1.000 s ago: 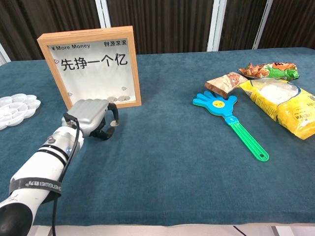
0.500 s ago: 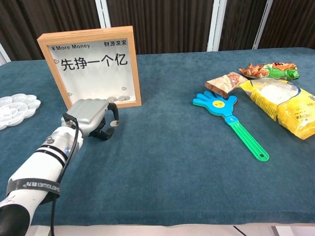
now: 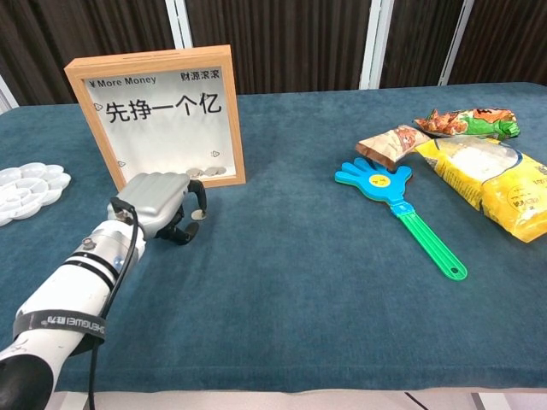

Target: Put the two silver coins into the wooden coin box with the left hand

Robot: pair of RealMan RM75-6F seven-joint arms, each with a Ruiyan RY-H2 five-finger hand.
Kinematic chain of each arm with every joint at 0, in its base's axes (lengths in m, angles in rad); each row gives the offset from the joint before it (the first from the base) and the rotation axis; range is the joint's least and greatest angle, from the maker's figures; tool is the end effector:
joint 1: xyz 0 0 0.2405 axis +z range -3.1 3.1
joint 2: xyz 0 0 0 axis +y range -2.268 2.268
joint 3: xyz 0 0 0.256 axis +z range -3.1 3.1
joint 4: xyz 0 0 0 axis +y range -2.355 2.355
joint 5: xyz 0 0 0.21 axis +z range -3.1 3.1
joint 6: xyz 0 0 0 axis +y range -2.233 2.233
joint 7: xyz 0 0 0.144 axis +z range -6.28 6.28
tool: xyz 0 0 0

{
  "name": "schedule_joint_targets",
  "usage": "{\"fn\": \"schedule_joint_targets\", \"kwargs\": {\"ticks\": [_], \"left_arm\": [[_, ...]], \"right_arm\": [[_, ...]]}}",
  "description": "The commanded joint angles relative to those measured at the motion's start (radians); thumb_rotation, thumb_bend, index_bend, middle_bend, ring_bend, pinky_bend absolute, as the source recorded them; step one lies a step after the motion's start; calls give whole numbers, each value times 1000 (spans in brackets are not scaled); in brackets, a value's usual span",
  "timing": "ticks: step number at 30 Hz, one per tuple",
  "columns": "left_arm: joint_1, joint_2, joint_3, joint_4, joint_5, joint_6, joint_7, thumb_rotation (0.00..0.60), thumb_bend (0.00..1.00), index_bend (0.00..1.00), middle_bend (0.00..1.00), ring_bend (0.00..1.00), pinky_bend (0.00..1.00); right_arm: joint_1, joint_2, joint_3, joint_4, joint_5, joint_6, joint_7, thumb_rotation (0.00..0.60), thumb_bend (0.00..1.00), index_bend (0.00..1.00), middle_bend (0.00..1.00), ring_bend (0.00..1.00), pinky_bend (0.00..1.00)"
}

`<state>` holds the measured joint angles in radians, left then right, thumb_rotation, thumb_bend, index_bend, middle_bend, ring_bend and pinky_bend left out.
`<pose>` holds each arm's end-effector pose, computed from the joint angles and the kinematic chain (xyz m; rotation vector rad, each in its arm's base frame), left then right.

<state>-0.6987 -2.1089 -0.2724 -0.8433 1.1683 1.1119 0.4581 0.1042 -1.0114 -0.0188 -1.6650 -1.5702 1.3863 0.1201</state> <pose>-0.1577 0.3419 -0.1172 -1.6289 -0.8222 -0.8388 -0.3085 -0.1701 0.1629 1.5132 -1.0435 0.8830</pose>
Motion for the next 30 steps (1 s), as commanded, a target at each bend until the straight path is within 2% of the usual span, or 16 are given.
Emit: {"fn": "schedule_joint_targets", "kwargs": {"ticks": [1, 30], "left_arm": [[-2, 0, -2, 4, -1, -4, 2, 600, 421, 418, 1000, 1000, 1000], [-13, -4, -20, 40, -7, -23, -22, 600, 419, 494, 1000, 1000, 1000]], "right_arm": [[0, 1, 0, 0, 0, 1, 2, 600, 94, 0, 0, 0, 0], [2, -1, 2, 2, 7, -6, -3, 600, 94, 0, 0, 0, 0]]}}
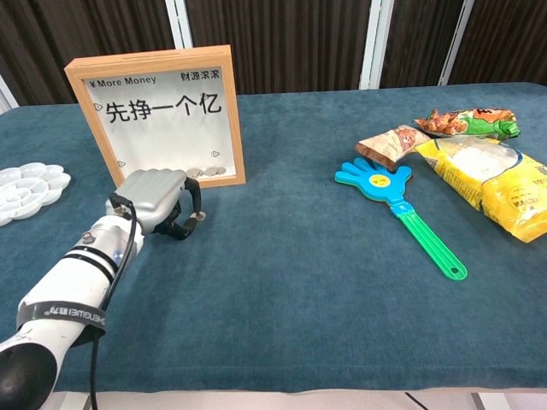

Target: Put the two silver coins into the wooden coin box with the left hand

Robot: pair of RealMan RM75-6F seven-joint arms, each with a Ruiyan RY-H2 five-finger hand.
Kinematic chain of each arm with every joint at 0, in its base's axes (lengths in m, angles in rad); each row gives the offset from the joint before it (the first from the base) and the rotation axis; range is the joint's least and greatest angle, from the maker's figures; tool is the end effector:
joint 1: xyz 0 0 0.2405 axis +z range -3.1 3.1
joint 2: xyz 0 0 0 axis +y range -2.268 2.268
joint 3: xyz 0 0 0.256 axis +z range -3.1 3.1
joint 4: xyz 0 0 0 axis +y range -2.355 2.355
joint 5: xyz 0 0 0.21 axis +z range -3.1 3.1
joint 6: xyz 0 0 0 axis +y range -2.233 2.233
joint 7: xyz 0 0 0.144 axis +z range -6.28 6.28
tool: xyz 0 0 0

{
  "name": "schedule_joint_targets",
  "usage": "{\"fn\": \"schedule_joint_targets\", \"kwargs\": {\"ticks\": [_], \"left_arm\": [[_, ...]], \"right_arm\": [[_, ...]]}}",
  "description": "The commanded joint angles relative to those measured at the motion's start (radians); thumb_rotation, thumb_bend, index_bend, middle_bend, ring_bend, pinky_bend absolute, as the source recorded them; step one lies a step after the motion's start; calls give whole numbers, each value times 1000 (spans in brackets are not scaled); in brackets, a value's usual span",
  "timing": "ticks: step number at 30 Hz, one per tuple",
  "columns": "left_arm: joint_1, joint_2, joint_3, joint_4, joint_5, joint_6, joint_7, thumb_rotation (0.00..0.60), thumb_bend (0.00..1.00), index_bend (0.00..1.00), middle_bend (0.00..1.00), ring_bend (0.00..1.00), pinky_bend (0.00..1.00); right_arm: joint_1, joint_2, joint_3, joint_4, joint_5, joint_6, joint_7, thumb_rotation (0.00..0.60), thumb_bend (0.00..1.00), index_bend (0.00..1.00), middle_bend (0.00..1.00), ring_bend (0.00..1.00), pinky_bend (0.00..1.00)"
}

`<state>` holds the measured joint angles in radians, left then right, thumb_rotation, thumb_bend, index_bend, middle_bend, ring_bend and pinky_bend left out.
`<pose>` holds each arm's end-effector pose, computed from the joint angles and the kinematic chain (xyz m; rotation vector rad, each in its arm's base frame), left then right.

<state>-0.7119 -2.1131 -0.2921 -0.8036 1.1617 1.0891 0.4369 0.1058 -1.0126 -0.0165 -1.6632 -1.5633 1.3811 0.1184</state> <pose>-0.1620 0.3502 -0.1152 -1.6136 -0.8336 -0.8292 -0.3095 -0.1711 0.1627 1.5101 -1.0452 0.8775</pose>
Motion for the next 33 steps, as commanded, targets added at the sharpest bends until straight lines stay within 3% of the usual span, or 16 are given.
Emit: {"fn": "schedule_joint_targets", "kwargs": {"ticks": [1, 19, 33], "left_arm": [[0, 0, 0, 1, 0, -1, 0, 600, 419, 494, 1000, 1000, 1000], [8, 30, 5, -76, -24, -11, 66, 600, 418, 416, 1000, 1000, 1000], [-6, 12, -9, -23, -25, -6, 30, 600, 417, 552, 1000, 1000, 1000]], "right_arm": [[1, -1, 0, 0, 0, -2, -2, 600, 94, 0, 0, 0, 0], [1, 0, 0, -2, 0, -2, -3, 600, 93, 0, 0, 0, 0], [-1, 1, -1, 1, 2, -1, 2, 600, 93, 0, 0, 0, 0]]}}
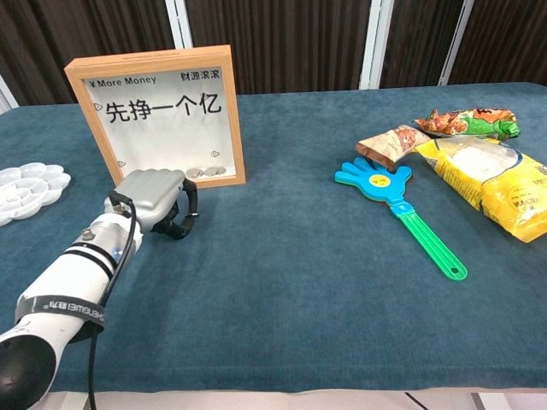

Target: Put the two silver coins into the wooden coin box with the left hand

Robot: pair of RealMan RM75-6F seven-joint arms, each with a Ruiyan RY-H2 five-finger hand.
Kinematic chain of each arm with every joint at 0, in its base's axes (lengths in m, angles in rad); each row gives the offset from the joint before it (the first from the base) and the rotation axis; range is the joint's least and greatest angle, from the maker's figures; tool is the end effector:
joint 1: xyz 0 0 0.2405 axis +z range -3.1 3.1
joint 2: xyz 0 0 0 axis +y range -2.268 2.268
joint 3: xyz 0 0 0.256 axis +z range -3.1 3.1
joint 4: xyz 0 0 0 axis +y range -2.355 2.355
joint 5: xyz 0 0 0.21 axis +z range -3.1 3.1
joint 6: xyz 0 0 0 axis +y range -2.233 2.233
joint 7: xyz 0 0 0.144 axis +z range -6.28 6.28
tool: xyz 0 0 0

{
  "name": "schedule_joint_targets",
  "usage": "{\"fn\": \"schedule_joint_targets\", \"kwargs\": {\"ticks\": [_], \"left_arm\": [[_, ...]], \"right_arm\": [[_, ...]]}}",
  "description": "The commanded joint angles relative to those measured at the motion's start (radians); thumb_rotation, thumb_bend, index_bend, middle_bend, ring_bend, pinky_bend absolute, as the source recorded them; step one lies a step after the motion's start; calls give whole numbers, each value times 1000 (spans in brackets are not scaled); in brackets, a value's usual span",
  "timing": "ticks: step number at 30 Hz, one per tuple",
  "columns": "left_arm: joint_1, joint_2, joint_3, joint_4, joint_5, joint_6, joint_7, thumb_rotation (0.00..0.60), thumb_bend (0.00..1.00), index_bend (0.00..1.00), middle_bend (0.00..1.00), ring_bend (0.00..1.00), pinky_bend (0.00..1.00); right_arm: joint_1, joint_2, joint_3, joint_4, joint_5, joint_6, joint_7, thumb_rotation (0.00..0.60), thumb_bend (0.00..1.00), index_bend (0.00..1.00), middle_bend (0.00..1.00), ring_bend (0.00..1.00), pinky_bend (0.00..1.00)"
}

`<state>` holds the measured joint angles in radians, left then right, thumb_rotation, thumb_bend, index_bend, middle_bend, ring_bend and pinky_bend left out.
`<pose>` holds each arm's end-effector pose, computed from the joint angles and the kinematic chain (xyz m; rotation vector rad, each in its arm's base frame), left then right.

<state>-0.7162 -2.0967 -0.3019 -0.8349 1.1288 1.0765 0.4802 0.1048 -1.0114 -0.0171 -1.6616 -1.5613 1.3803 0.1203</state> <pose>-0.1616 0.3526 -0.1128 -1.6143 -0.8397 -0.8022 -0.3104 -0.1707 0.1632 1.5080 -1.0470 0.8740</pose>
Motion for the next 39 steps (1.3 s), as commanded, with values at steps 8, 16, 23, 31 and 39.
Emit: {"fn": "schedule_joint_targets", "kwargs": {"ticks": [8, 16, 23, 31, 39], "left_arm": [[1, -5, 9, 17, 28, 25, -34, 600, 417, 522, 1000, 1000, 1000], [2, 2, 8, 6, 32, 32, -37, 600, 417, 517, 1000, 1000, 1000], [1, 0, 7, 10, 30, 29, -39, 600, 421, 549, 1000, 1000, 1000], [-2, -9, 5, 25, 39, 37, -61, 600, 444, 600, 1000, 1000, 1000], [24, 55, 18, -92, 81, 105, -64, 600, 451, 610, 1000, 1000, 1000]], "right_arm": [[1, 1, -1, -3, -1, -3, -3, 600, 94, 0, 0, 0, 0], [1, 0, -2, -3, -1, -4, -6, 600, 94, 0, 0, 0, 0], [1, 0, -2, -2, -1, -4, -6, 600, 94, 0, 0, 0, 0], [0, 0, -3, 0, -4, -3, -3, 600, 94, 0, 0, 0, 0], [1, -1, -3, 1, -2, -6, -5, 600, 94, 0, 0, 0, 0]]}}
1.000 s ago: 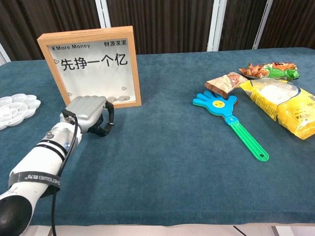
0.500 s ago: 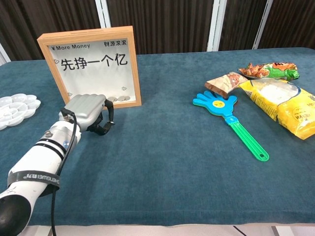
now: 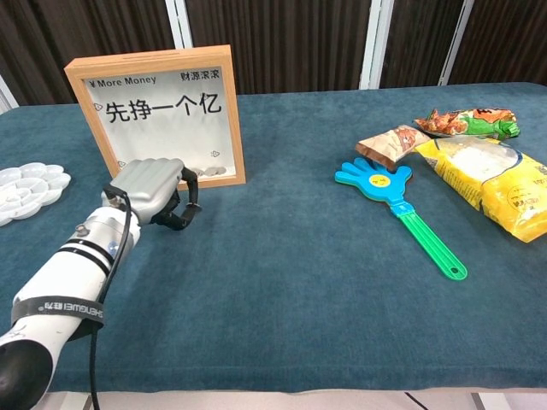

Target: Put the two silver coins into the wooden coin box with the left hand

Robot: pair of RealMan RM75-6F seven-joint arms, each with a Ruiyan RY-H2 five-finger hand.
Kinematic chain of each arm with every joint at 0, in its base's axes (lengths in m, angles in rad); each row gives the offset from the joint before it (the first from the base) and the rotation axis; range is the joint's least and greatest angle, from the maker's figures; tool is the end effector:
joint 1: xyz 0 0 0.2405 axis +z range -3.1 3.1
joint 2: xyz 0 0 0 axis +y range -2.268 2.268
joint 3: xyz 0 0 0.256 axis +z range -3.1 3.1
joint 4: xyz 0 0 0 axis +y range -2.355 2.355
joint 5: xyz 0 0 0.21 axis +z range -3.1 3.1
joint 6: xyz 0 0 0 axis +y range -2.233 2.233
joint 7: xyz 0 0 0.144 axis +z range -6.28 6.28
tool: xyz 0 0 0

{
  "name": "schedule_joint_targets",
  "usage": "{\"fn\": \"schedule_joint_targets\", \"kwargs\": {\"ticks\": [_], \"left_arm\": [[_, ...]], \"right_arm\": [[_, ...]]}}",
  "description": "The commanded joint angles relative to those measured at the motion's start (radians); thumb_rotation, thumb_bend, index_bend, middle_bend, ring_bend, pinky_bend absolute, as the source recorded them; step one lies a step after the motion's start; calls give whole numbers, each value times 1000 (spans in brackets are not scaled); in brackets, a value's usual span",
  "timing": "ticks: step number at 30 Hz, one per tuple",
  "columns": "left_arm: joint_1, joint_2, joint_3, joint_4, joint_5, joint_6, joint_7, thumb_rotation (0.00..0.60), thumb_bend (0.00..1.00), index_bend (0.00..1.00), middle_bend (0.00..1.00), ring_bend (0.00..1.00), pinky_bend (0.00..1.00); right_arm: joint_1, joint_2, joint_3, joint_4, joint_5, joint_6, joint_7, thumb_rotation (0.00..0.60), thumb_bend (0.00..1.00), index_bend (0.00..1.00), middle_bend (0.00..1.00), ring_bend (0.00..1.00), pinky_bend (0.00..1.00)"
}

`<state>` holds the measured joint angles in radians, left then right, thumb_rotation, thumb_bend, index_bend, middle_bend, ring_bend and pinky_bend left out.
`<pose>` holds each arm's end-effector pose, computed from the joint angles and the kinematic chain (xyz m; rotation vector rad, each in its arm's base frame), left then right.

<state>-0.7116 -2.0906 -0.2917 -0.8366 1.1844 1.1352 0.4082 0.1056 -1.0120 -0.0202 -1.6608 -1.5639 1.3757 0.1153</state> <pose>-0.1569 0.3520 -0.1044 -1.5838 -0.8166 -0.8928 -0.3107 -0.1701 0.1620 1.5164 -1.0471 0.8662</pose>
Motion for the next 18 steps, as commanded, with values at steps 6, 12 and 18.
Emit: {"fn": "schedule_joint_targets", "kwargs": {"ticks": [6, 12, 18], "left_arm": [[95, 344, -61, -730, -100, 92, 234, 600, 444, 596, 1000, 1000, 1000], [83, 573, -211, -1279, -449, 222, 571, 600, 442, 584, 1000, 1000, 1000], [-44, 633, -374, -1363, -608, 400, 735, 600, 442, 564, 1000, 1000, 1000]], "right_arm": [[2, 0, -1, -1, -4, -1, 0, 600, 94, 0, 0, 0, 0], [9, -5, 0, -4, -1, -15, -10, 600, 94, 0, 0, 0, 0], [13, -3, -2, -9, -7, -17, -5, 600, 94, 0, 0, 0, 0]]}}
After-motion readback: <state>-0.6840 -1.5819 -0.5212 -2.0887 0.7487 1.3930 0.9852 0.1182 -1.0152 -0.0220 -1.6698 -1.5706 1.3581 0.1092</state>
